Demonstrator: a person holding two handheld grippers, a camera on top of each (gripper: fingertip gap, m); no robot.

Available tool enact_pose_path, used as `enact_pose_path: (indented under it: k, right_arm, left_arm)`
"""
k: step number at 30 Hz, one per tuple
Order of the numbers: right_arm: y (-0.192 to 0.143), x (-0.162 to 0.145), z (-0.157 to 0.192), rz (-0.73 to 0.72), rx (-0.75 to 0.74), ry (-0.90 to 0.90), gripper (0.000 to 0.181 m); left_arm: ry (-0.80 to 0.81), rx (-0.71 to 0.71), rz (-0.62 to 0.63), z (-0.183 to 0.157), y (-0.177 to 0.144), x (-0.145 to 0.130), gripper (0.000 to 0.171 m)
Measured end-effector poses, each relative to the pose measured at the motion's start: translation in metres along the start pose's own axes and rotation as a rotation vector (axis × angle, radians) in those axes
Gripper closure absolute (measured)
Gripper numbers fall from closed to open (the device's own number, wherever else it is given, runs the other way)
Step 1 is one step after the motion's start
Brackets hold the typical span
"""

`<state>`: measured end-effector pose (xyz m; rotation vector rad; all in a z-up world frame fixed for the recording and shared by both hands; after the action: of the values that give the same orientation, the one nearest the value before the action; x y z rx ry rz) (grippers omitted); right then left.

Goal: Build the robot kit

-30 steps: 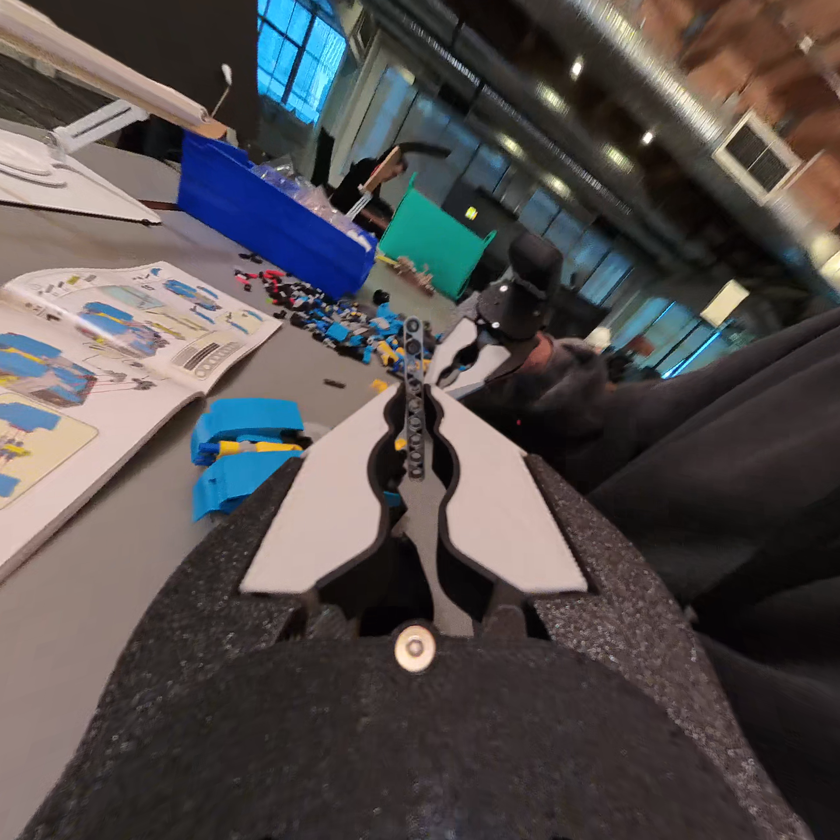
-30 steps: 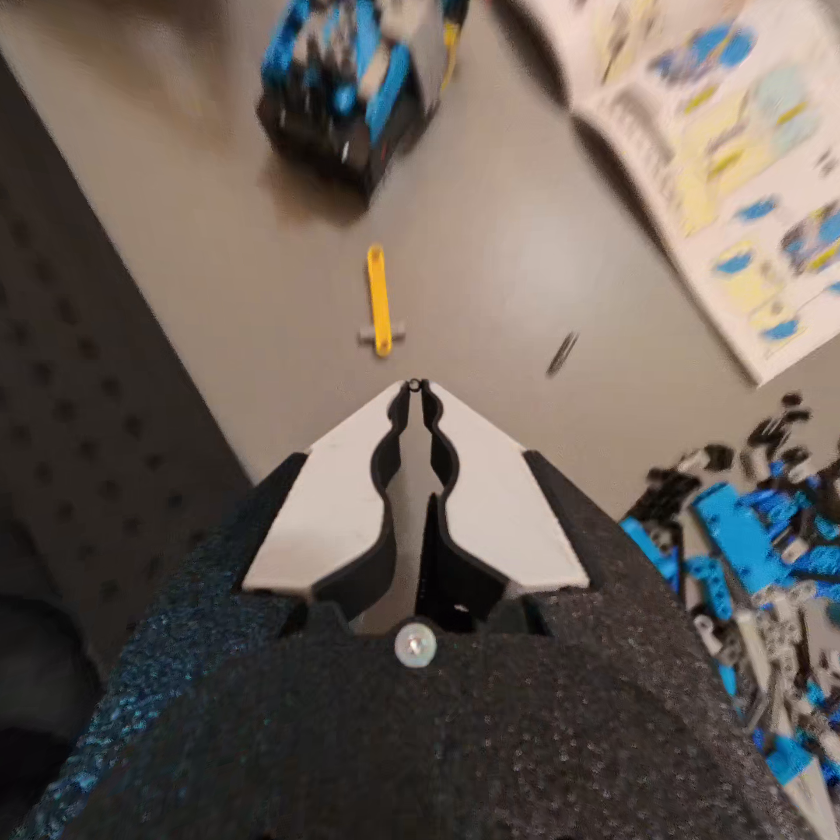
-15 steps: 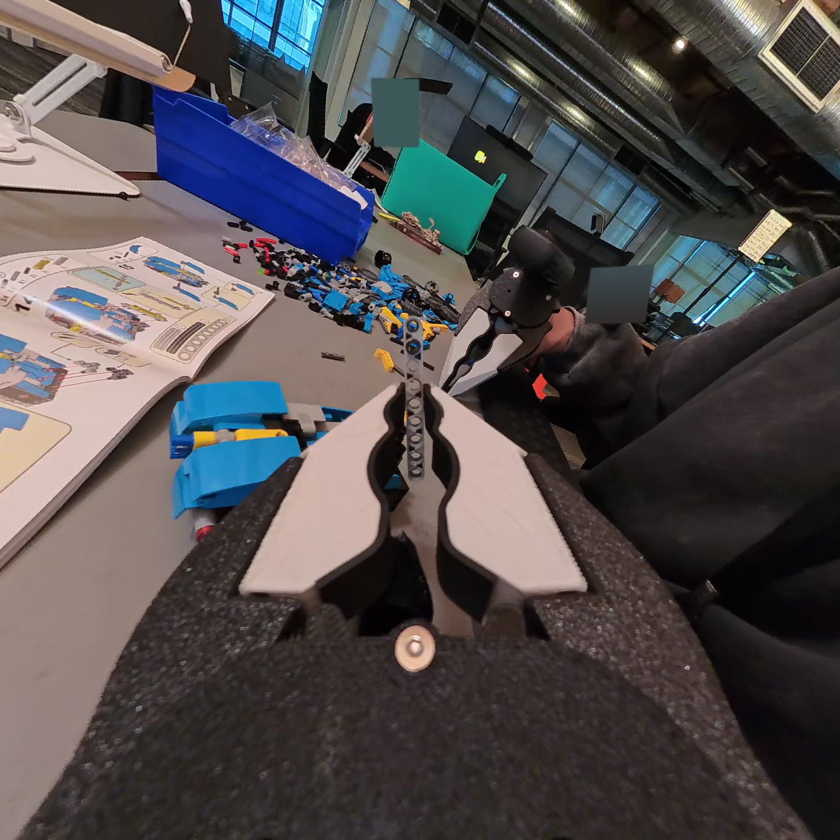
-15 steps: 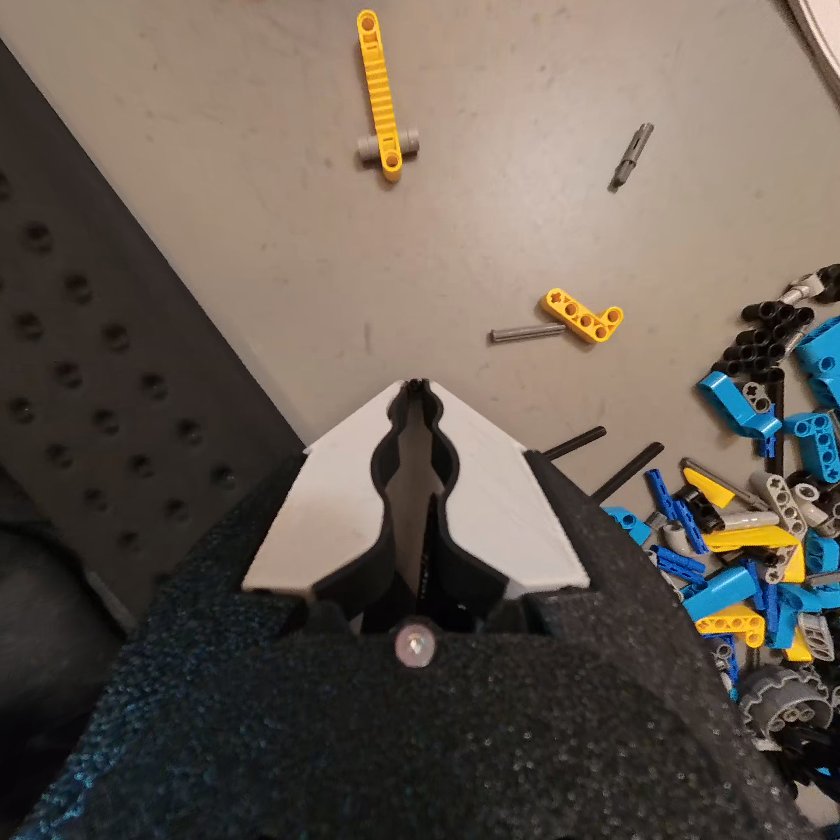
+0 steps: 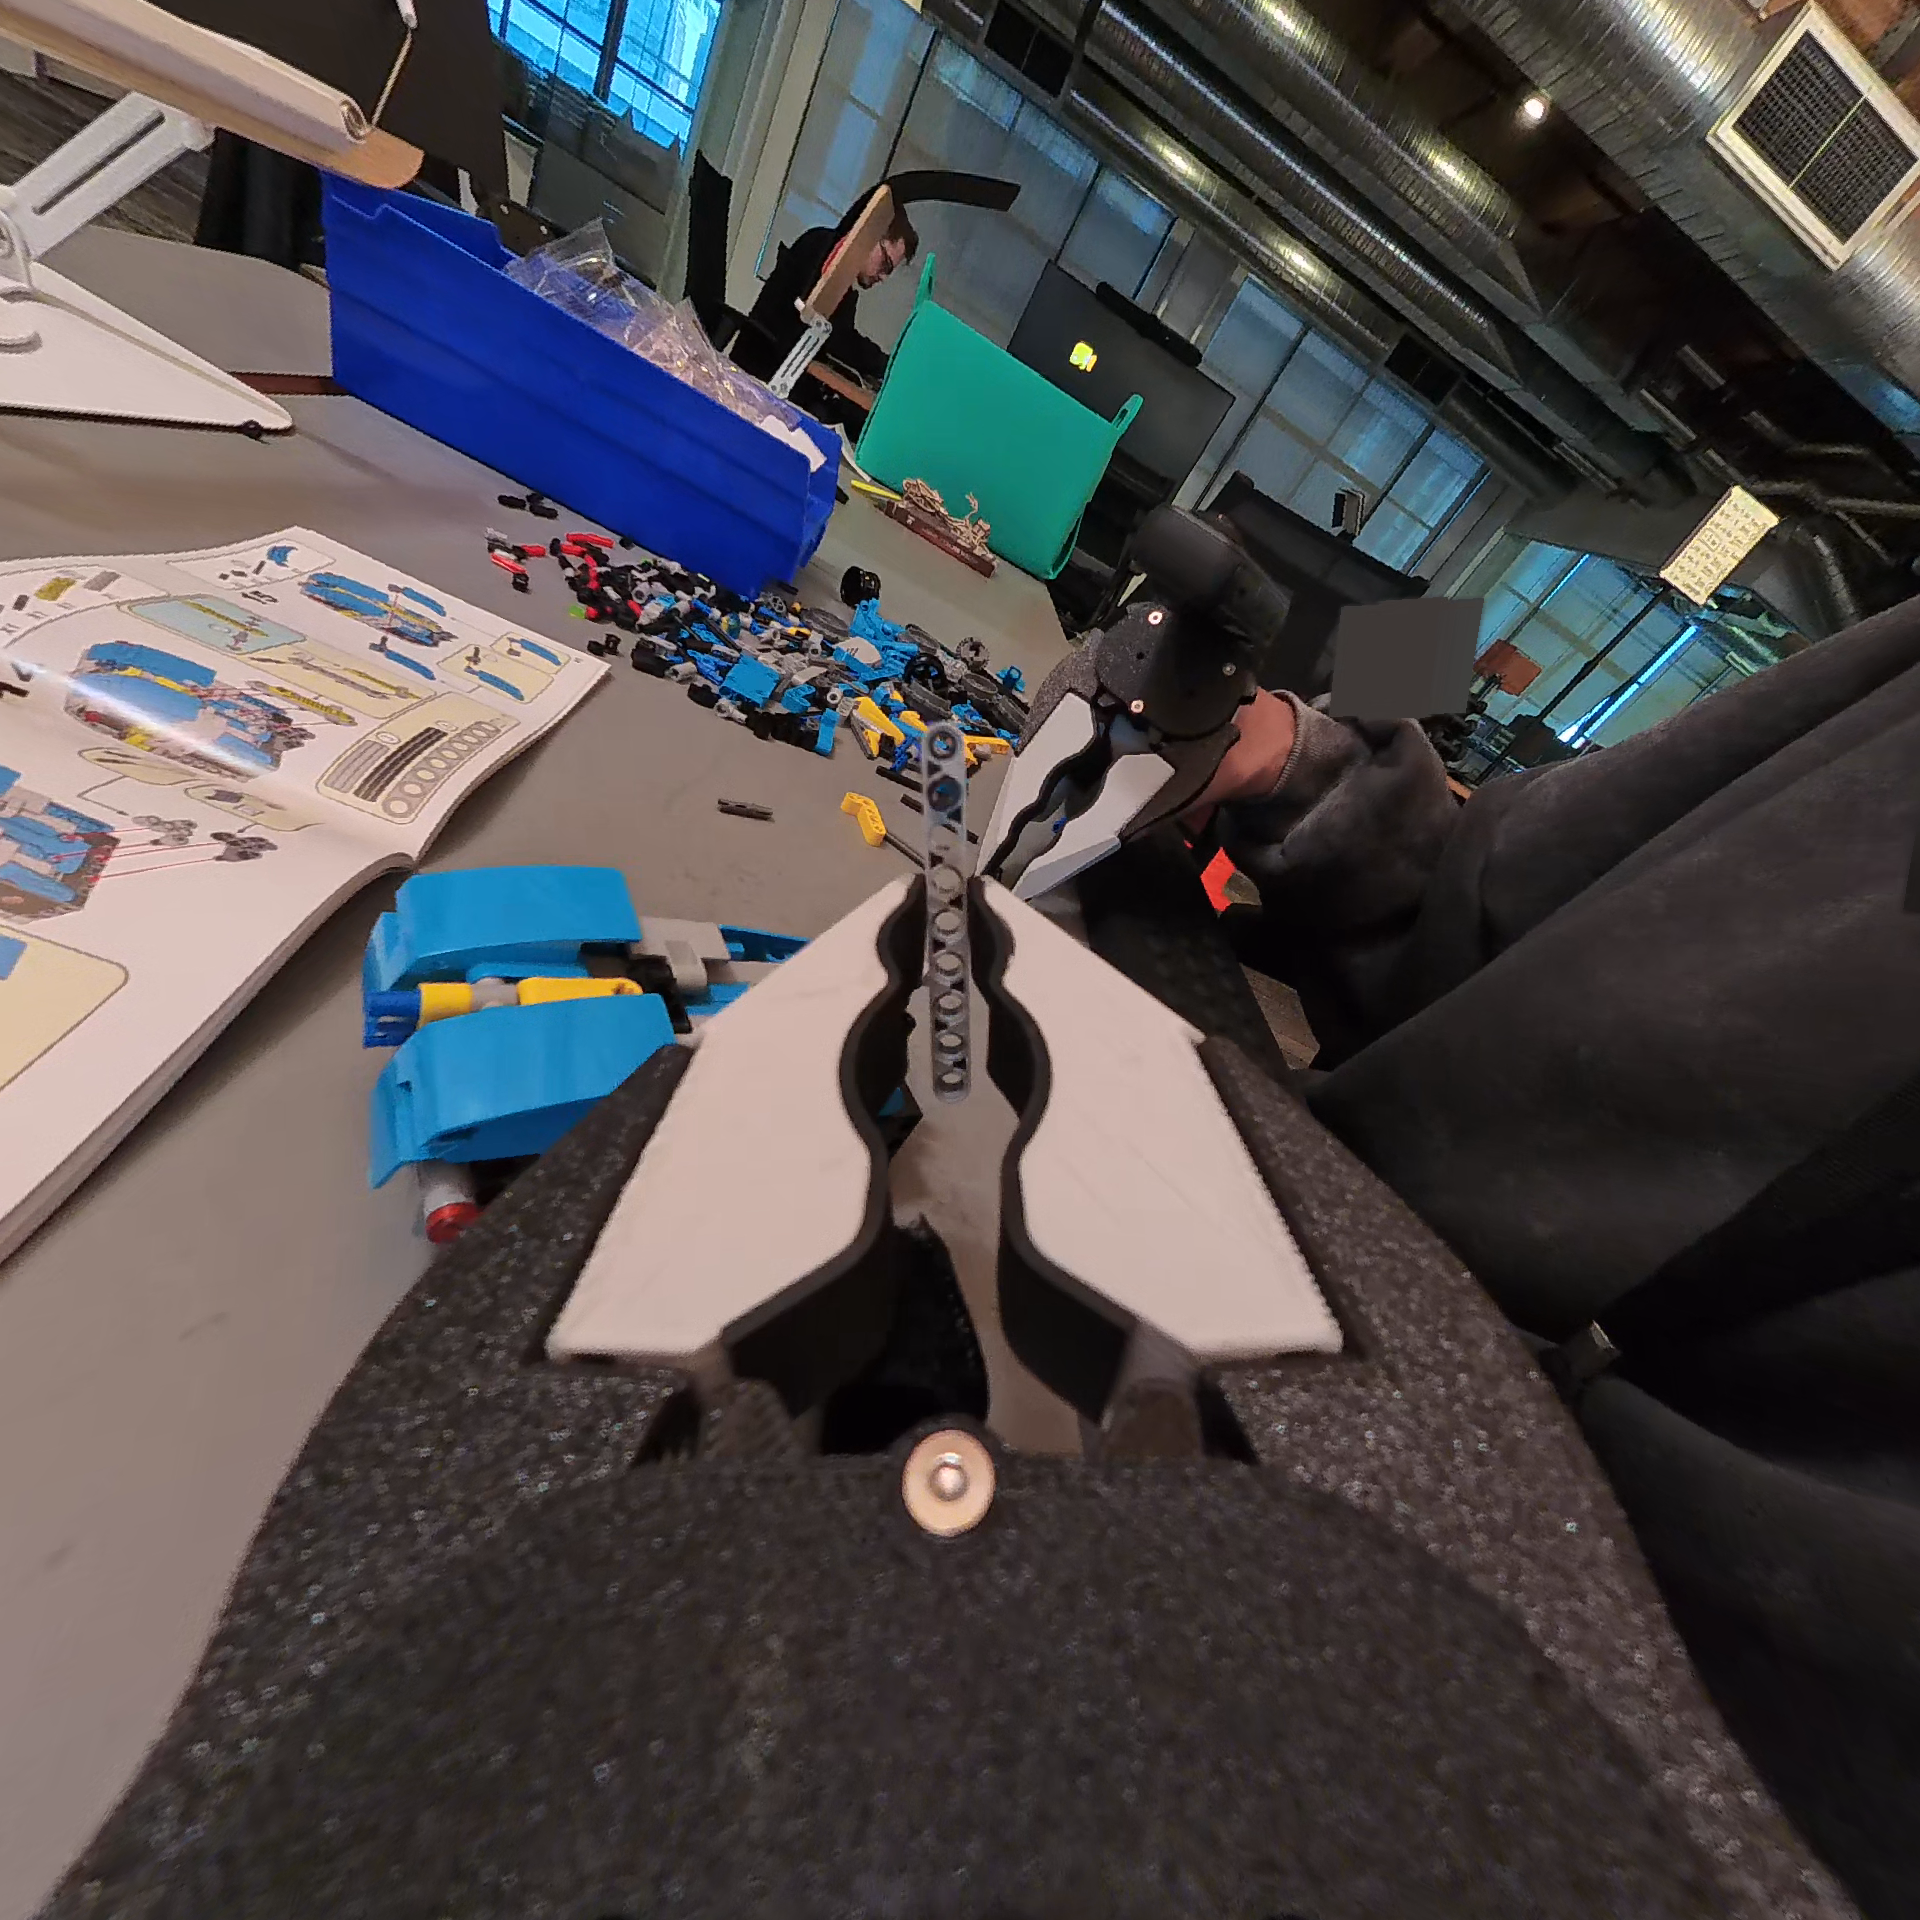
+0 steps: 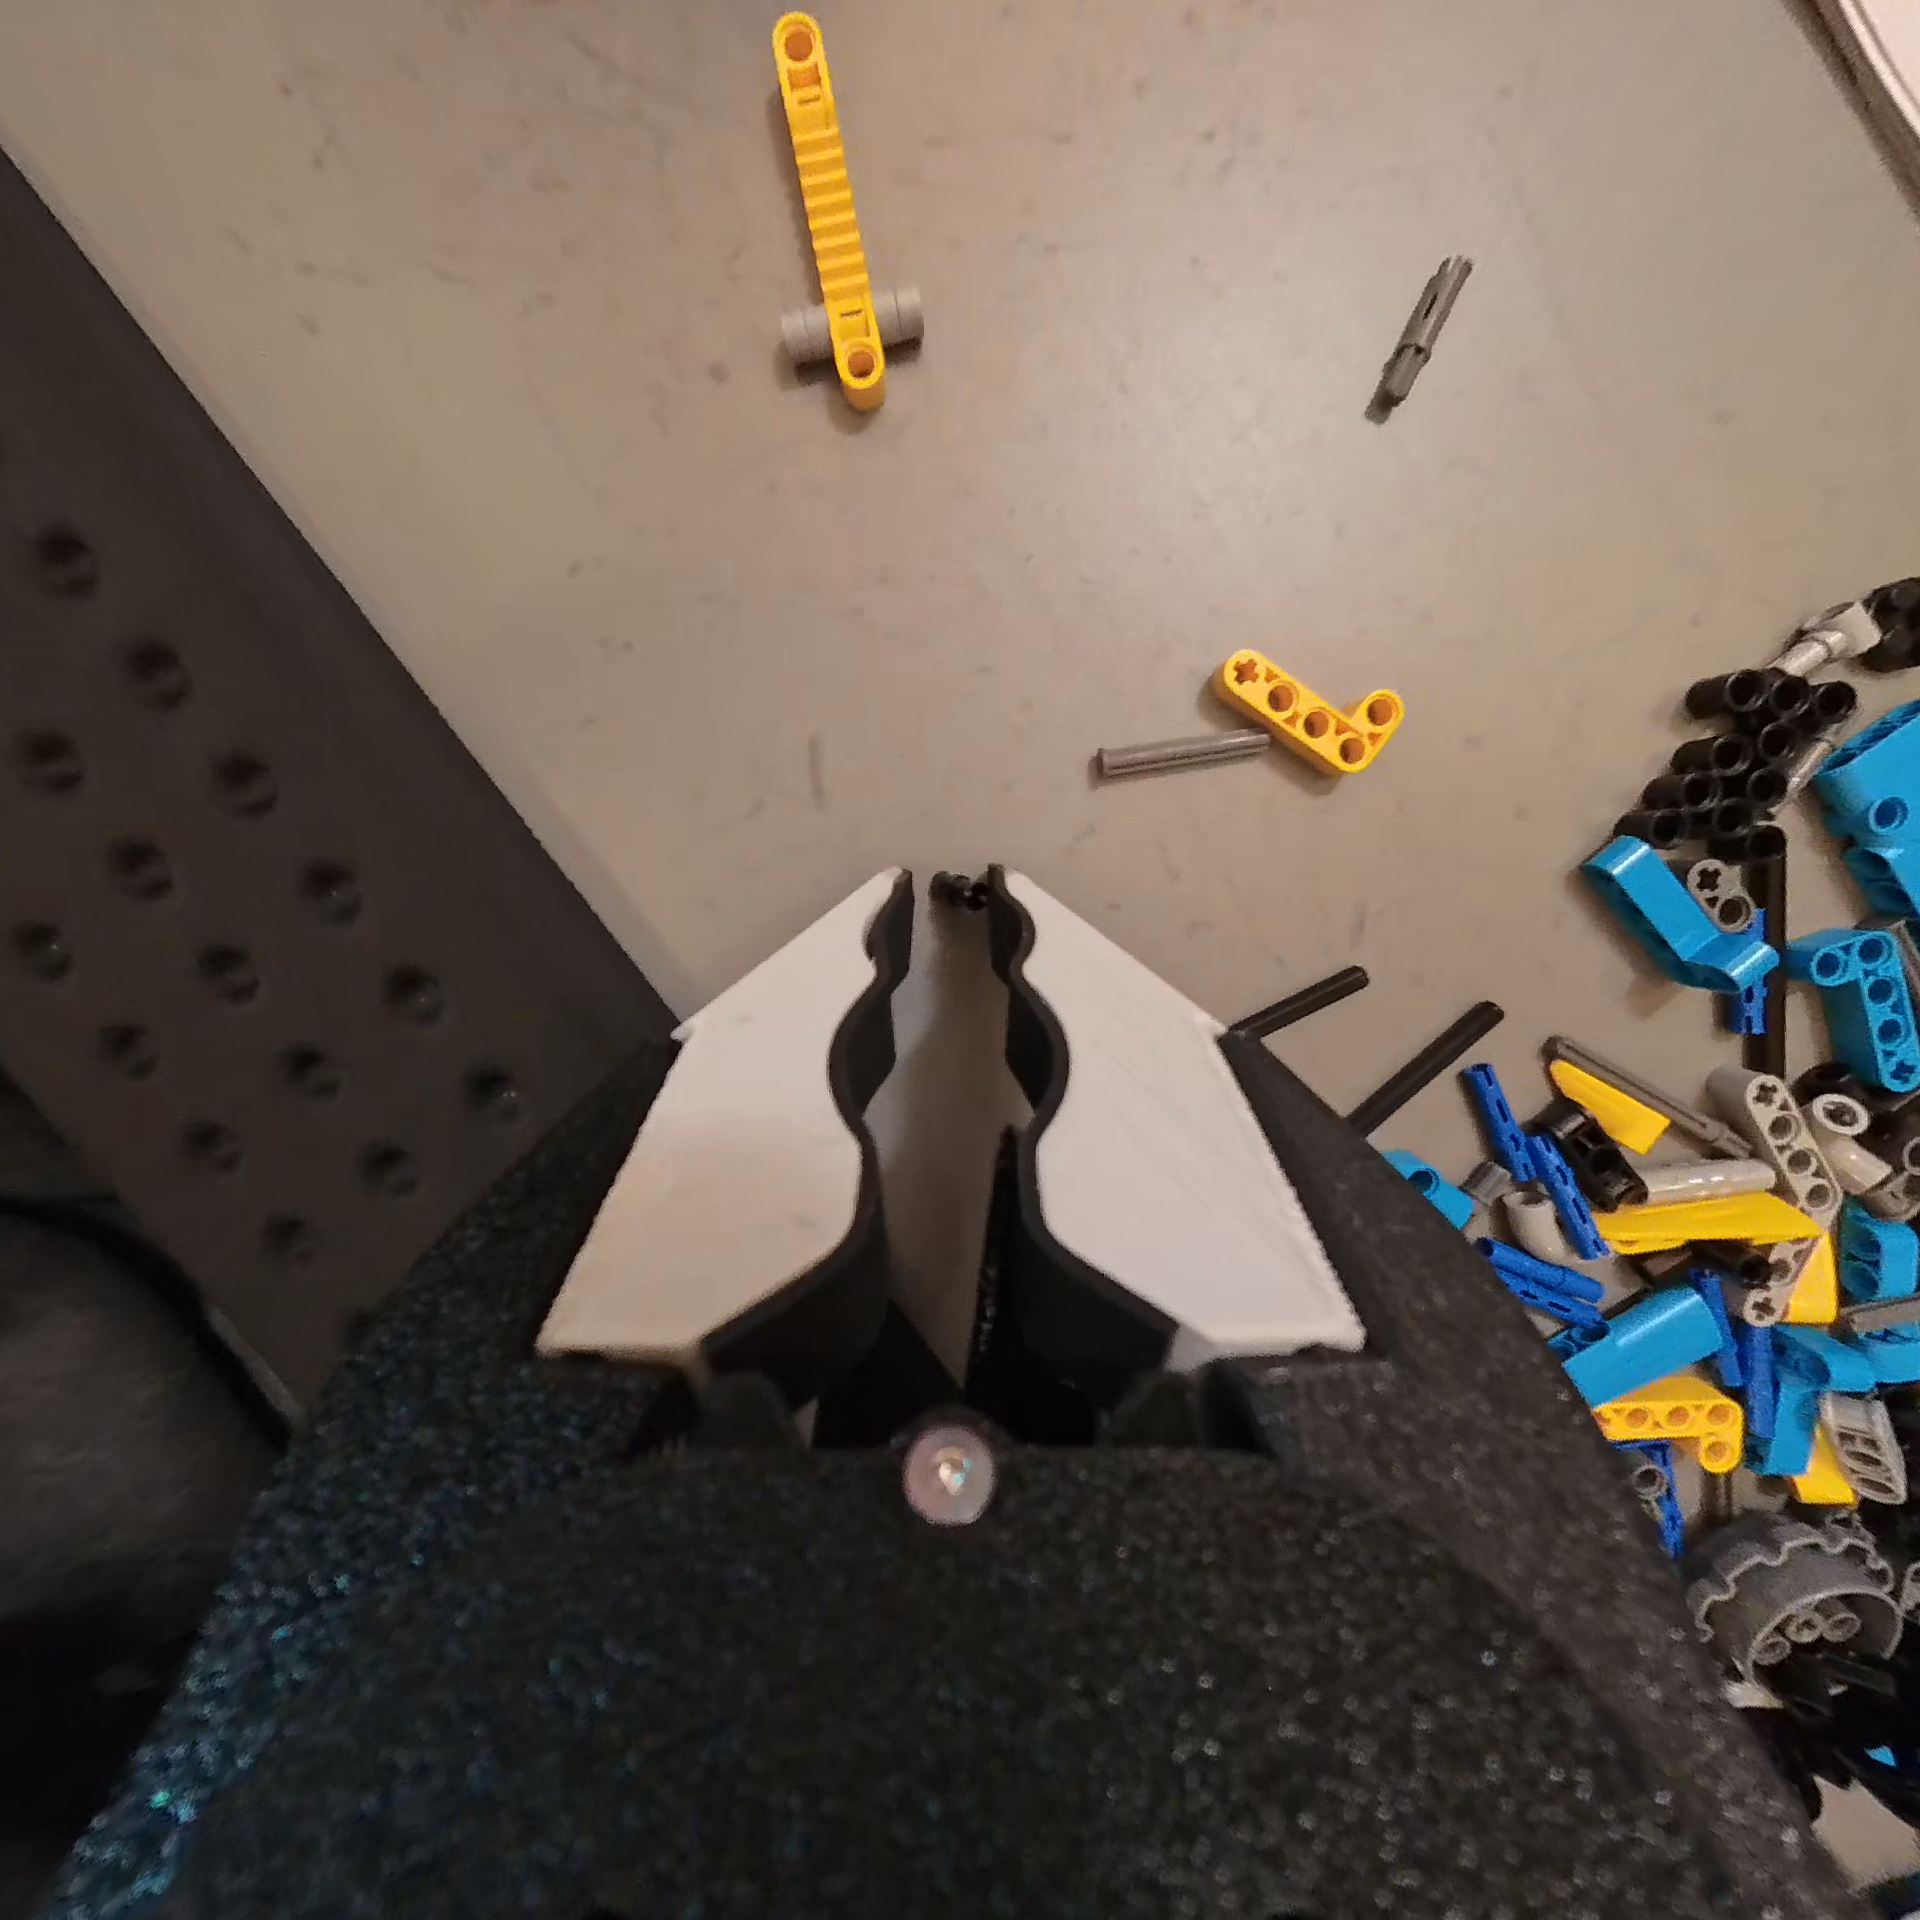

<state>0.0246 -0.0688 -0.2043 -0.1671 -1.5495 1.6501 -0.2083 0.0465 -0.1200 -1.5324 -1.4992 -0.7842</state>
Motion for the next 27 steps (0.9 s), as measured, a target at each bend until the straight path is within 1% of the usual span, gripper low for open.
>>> enact_pose_path:
  k: [10, 17, 21, 22, 24, 27]
  right_arm:
    - [-0.002, -0.003, 0.002, 0.026, -0.023, -0.017, 0.168]
    - [-0.004, 0.000, 0.003, -0.004, -0.013, -0.018, 0.169]
    - [-0.001, -0.002, 0.002, 0.012, -0.015, -0.020, 0.176]
    - [-0.002, -0.002, 0.001, 0.006, -0.021, -0.022, 0.174]
    - [-0.007, -0.003, -0.001, -0.003, -0.040, -0.016, 0.165]
    - [-0.017, -0.007, 0.004, -0.025, -0.010, -0.010, 0.165]
  left_arm:
    - [-0.011, -0.005, -0.004, 0.000, 0.000, 0.001, 0.164]
    - [-0.009, -0.008, -0.002, -0.001, 0.000, 0.000, 0.164]
    - [-0.008, -0.011, 0.001, -0.002, 0.000, 0.000, 0.164]
    - [-0.008, -0.013, 0.001, -0.002, 0.000, 0.000, 0.164]
    - [-0.005, -0.013, 0.002, -0.002, 0.000, 0.000, 0.164]
    - [-0.008, -0.015, 0.003, -0.002, 0.001, -0.001, 0.164]
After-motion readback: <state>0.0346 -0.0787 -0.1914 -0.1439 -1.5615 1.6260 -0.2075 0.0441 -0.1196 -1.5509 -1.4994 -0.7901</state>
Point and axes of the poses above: each gripper's, where its closed fingertips meet, y out along the fingers, x out of its top, z = x × y across the jaws, the point moved 3 cm from there along -y, back along the fingers, and after that the axes turned 14 degrees about x, right-handed, at the moved point
